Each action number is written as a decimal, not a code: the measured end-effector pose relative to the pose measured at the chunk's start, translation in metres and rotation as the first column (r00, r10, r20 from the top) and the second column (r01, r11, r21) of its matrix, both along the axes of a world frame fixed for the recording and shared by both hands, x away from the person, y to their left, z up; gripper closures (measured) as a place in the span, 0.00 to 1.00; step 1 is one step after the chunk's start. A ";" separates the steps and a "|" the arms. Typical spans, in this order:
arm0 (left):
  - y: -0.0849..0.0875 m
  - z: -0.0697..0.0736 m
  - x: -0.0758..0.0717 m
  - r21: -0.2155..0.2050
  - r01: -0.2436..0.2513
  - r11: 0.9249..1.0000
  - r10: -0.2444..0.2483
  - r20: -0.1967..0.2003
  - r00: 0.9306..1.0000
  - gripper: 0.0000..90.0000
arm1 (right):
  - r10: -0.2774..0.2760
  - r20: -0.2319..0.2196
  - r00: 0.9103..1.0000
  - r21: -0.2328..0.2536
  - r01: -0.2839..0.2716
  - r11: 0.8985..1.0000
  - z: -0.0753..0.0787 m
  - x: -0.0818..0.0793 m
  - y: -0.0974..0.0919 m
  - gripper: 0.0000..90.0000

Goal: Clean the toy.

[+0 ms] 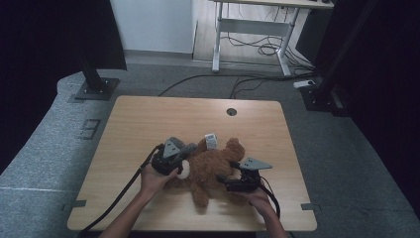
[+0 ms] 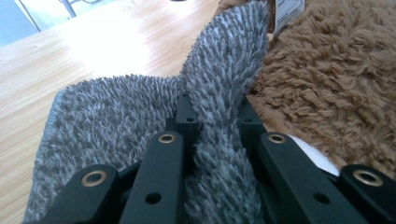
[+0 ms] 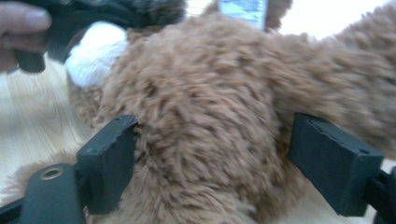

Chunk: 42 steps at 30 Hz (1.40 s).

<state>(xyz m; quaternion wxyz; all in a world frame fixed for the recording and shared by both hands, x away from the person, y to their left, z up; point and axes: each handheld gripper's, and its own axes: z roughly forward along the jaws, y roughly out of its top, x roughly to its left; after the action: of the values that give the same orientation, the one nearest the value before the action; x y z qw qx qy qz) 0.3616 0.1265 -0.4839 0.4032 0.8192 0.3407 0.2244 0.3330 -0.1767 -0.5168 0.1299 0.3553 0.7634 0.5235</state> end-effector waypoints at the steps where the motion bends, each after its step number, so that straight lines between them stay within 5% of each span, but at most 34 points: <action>1: 0.000 -0.001 -0.002 -0.002 0.001 1.000 -0.001 0.007 1.000 0.86 | -0.019 -0.022 1.000 0.008 0.019 1.000 0.001 -0.001 -0.001 0.17; 5: 0.004 -0.003 -0.009 -0.027 0.011 1.000 -0.010 0.015 1.000 0.86 | -0.040 -0.101 0.994 0.032 0.044 0.999 0.000 0.002 -0.001 0.12; 8: 0.008 -0.005 -0.011 -0.066 0.013 0.998 -0.012 0.007 1.000 0.86 | -0.004 -0.149 0.989 0.045 0.010 0.999 -0.006 0.012 0.004 0.11; 12: 0.008 -0.006 -0.010 -0.078 0.016 0.997 -0.015 0.008 1.000 0.86 | 0.038 -0.167 0.985 0.048 -0.030 0.998 -0.010 0.019 0.008 0.19; 16: 0.008 -0.005 -0.009 -0.087 0.008 0.996 -0.006 0.020 1.000 0.86 | 0.041 -0.115 0.993 0.031 -0.037 0.999 -0.010 0.018 0.010 0.47; 20: 0.010 -0.001 -0.003 -0.095 -0.003 0.996 0.005 0.030 1.000 0.85 | -0.007 -0.034 0.999 0.012 0.008 1.000 -0.008 0.018 0.013 0.60; 24: 0.010 0.004 0.008 -0.091 -0.016 0.996 0.019 0.030 0.999 0.84 | -0.092 0.036 0.995 -0.004 0.093 0.996 -0.006 0.024 0.019 0.64; 31: 0.010 0.015 0.029 -0.117 -0.043 0.992 0.046 0.022 0.999 0.83 | -0.153 0.149 0.977 -0.034 0.160 0.987 -0.006 0.044 0.027 0.66; 38: 0.008 0.025 0.034 -0.131 -0.041 0.991 0.045 0.025 0.999 0.83 | -0.078 0.234 0.969 -0.070 0.097 0.993 -0.012 0.033 0.029 0.65; 42: 0.003 0.022 0.036 -0.130 -0.023 0.991 0.020 -0.023 1.000 0.83 | -0.042 0.262 0.964 -0.105 0.072 0.992 -0.014 0.024 0.027 0.65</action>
<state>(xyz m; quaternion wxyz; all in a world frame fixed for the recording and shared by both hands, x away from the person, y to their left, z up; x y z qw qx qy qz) 0.3976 0.1297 -0.4617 0.4496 0.7899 0.3676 0.1972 0.3571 -0.1500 -0.5304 0.2635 0.2977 0.7577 0.5175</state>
